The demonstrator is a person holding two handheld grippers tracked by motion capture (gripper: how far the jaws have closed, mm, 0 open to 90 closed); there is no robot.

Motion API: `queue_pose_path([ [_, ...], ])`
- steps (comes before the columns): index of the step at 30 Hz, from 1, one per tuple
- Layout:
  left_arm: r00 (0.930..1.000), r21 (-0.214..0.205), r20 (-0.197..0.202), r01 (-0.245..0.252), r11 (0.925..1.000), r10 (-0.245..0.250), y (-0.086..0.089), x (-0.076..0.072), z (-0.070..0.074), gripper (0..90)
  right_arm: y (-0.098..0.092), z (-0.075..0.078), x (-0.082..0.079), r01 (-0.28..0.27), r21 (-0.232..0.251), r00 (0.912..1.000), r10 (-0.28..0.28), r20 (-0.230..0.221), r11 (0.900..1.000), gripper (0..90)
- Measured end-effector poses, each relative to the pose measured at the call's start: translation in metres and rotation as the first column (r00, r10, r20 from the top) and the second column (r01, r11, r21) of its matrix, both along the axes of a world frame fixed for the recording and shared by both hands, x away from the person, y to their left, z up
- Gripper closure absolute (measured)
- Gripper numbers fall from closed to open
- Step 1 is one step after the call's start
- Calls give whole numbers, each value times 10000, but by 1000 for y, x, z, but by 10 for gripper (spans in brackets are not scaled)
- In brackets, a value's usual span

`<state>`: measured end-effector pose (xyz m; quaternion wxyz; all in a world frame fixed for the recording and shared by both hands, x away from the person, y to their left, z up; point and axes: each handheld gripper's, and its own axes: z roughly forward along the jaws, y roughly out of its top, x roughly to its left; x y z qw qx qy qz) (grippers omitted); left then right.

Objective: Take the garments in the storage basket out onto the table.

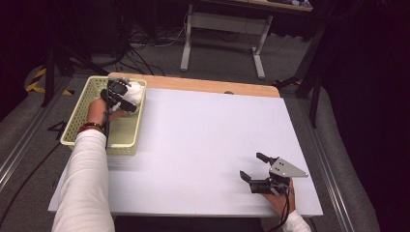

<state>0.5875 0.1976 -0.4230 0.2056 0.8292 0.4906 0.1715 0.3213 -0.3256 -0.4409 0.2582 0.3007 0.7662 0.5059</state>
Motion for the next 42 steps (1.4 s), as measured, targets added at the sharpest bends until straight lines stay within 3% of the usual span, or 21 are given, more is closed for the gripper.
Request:
queue_pose_path([
  [3, 10000, 190, -26, -33, 9998, 34, -2, 1, 0, 165, 0, 0, 0, 32, 48, 10000, -32, 41, 10000, 85],
  [6, 9999, 119, -20, -148, 9998, 148, -2, 3, 1, 225, 0, 1, -1, 53, 66, 9999, -54, 137, 10000, 85],
  [15, 9993, 476, 328, -196, 9987, 180, -1, 0, 7, 559, 1, -1, 0, -16, -81, 10000, 16, 89, 10000, 86],
  [21, 9938, 660, 1061, -394, 9970, 323, 2, -7, 21, 583, 2, 0, -1, -86, -170, 9998, 90, 200, 9998, 87],
  [23, 9907, 451, 1311, -418, 9981, 356, 4, -11, 29, 585, 1, 1, -1, -113, -136, 9997, 115, 209, 9998, 90],
  [25, 9841, 396, 1738, -452, 9982, 376, 5, -17, 38, 585, 1, 2, -2, -85, -116, 9996, 88, 253, 9999, 90],
  [26, 9796, 18, 1980, -352, 9994, 342, 7, -24, 46, 585, 2, 3, -3, -80, -174, 9991, 87, 407, 9998, 90],
  [28, 9756, 24, 2167, -358, 9994, 344, 7, -27, 50, 585, 2, 4, -4, -99, -129, 9990, 105, 438, 9999, 90],
  [30, 9704, -310, 2406, -155, 9994, 225, 8, -34, 58, 585, 2, 5, -5, -91, -158, 9987, 99, 503, 9998, 90],
  [35, 9451, -896, 3261, 115, 9959, 184, 8, -55, 78, 585, 2, 6, -6, -146, -186, 9984, 156, 542, 9997, 90],
  [36, 9411, -1194, 3379, 275, 9925, 145, 9, -59, 81, 585, 2, 6, -6, -146, -186, 9984, 156, 542, 9997, 90],
  [38, 9293, -1383, 3693, 554, 9888, -4, 11, -69, 86, 584, 1, 6, -6, -172, -131, 9983, 180, 557, 9998, 90],
  [39, 9275, -1616, 3739, 686, 9845, -33, 11, -74, 88, 585, 1, 6, -6, -168, -132, 9982, 175, 575, 9998, 90],
  [42, 9137, -1764, 4057, 1052, 9787, -251, 7, -90, 91, 585, 0, 7, -6, -111, -157, 9980, 120, 627, 9998, 90],
])
